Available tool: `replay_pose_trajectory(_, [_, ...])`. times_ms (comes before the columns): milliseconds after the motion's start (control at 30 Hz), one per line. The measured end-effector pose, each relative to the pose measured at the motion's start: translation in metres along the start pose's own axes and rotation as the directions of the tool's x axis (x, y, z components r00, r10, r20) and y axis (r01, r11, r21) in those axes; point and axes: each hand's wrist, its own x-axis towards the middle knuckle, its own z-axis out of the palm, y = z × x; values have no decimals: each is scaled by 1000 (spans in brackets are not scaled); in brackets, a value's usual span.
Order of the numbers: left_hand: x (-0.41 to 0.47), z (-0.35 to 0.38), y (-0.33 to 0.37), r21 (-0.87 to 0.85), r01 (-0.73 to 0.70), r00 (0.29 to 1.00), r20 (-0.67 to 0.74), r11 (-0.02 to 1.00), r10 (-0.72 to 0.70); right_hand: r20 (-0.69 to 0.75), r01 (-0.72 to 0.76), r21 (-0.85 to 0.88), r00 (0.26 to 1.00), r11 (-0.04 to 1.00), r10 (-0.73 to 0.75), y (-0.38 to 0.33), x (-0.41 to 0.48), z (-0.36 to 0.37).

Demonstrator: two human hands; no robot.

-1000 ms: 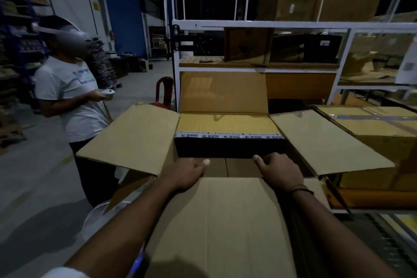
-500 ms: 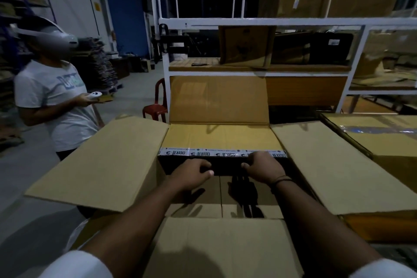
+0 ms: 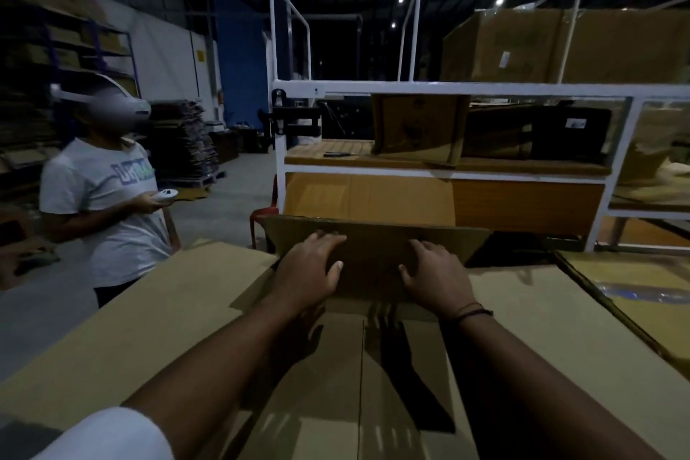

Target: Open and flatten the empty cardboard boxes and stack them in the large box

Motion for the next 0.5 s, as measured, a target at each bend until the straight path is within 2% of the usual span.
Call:
replay_pose_trajectory(200, [56, 11, -15, 142, 18, 990, 135, 990, -37, 25, -10, -52, 1000, 999, 11, 11, 50, 14])
replay_pose_trajectory(333, [86, 39, -29, 235, 14, 959, 272, 972, -80, 180, -6, -95, 983, 995, 23, 20, 77, 38])
replay_pose_trajectory(500, [104, 79, -48, 335, -35, 876, 464, 941, -133, 351, 19, -156, 936, 988, 37, 37, 101, 80])
